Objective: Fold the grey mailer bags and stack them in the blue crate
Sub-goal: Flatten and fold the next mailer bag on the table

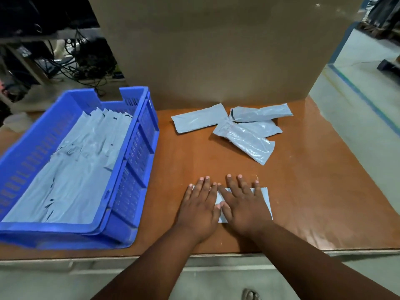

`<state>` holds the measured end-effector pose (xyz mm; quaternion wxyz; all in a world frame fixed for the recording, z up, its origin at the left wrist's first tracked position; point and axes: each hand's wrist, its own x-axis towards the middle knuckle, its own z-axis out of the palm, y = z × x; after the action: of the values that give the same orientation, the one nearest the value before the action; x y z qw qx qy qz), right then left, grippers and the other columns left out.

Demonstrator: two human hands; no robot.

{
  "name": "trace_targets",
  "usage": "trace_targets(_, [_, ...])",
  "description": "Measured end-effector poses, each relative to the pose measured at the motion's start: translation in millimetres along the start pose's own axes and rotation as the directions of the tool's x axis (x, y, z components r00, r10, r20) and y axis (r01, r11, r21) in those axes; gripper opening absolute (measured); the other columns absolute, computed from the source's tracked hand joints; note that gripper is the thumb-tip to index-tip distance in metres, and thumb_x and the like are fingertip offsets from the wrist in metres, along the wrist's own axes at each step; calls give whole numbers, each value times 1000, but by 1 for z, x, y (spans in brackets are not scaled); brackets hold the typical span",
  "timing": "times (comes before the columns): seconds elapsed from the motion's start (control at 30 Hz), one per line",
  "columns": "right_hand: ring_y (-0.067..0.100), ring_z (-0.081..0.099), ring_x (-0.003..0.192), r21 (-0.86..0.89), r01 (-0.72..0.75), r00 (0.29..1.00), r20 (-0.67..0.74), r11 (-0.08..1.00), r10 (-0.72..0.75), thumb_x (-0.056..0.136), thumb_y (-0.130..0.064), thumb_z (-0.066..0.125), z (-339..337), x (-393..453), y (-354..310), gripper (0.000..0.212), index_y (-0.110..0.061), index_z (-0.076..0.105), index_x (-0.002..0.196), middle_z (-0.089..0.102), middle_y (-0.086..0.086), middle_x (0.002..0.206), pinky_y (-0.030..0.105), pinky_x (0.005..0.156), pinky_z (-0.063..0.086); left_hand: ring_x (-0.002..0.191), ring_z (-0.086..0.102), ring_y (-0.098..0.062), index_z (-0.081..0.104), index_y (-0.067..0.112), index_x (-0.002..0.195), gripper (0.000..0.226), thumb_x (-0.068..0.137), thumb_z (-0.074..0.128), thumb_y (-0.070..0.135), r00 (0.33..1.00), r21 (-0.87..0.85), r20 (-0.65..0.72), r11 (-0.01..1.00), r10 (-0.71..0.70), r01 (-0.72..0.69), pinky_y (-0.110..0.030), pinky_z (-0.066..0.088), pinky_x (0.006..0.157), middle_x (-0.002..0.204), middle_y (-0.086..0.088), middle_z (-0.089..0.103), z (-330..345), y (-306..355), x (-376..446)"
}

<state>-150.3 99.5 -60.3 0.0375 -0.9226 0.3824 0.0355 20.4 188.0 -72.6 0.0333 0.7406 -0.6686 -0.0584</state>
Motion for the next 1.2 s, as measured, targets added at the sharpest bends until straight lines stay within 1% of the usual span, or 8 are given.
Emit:
trace_targets(0.23, [31, 4, 164, 13, 61, 998, 22, 998, -61, 107, -64, 6, -2, 6, 5, 66, -40, 15, 167, 4, -1, 178, 63, 127, 0, 164, 3, -23, 19, 20, 169, 70, 108, 18, 55, 999, -6, -11, 999, -42, 42, -49, 10, 132, 178, -8, 9, 2, -8, -3])
trace_targets(0.4, [25, 1, 164, 36, 113, 992, 48, 993, -115, 104, -68, -4, -16, 12, 10, 73, -38, 13, 168, 3, -1, 178, 59, 129, 1, 164, -3, -23, 12, 18, 170, 76, 105, 10, 59, 992, 6, 45, 993, -116, 116, -48, 4, 132, 178, -7, 2, -9, -1, -3])
trace_targets(0.47, [22, -3, 164, 54, 108, 994, 30, 993, -110, 106, -67, 0, -22, 5, 12, 71, -37, 10, 169, -2, -2, 178, 58, 130, -2, 164, -6, -23, 8, 18, 170, 80, 103, 5, 62, 990, 23, 64, 992, -128, 127, -50, 0, 132, 178, -7, -3, -14, 0, -5])
trace_targets(0.6, [18, -8, 164, 79, 20, 997, -71, 997, -14, 109, -62, 13, -17, -36, 30, 68, -32, 7, 170, -11, -5, 176, 53, 131, 1, 164, -7, -21, 7, 22, 170, 77, 103, 6, 59, 1000, 31, 15, 999, 27, -27, -48, 2, 132, 178, -2, -6, -19, 15, -13])
trace_targets(0.73, [20, -8, 164, -7, 94, 995, -34, 996, -94, 110, -61, 14, 2, -70, 53, 70, -27, 7, 170, -4, 0, 178, 54, 131, 5, 164, -7, -20, 7, 29, 170, 67, 107, 16, 50, 983, 39, 4, 982, 183, -183, -51, 3, 132, 178, -1, -6, -7, 48, -11])
trace_targets(0.87, [21, -10, 163, 7, 133, 991, 4, 991, -133, 109, -59, 18, 11, -72, 59, 71, -24, 5, 170, -6, 2, 178, 52, 131, 6, 164, -1, -23, 11, 26, 170, 68, 106, 15, 49, 988, 84, 29, 985, 151, -153, -56, 7, 130, 179, -3, 2, 1, 53, -10])
trace_targets(1.03, [25, -1, 164, 22, 132, 991, 30, 991, -132, 108, -61, 20, 13, -68, 60, 73, -23, 10, 170, 3, 4, 178, 52, 131, 9, 163, 5, -32, 12, 30, 170, 69, 105, 17, 53, 992, 111, 64, 987, 111, -118, -64, 13, 126, 179, 0, 3, 7, 50, -8])
trace_targets(1.2, [26, 5, 164, 45, 106, 994, 30, 993, -107, 107, -63, 21, 11, -70, 56, 74, -24, 14, 170, 9, 4, 178, 55, 128, 17, 163, -4, -37, -8, 47, 165, 71, 101, 14, 66, 993, 103, 114, 994, 31, -43, -72, 6, 123, 178, 2, -8, 1, 50, -7])
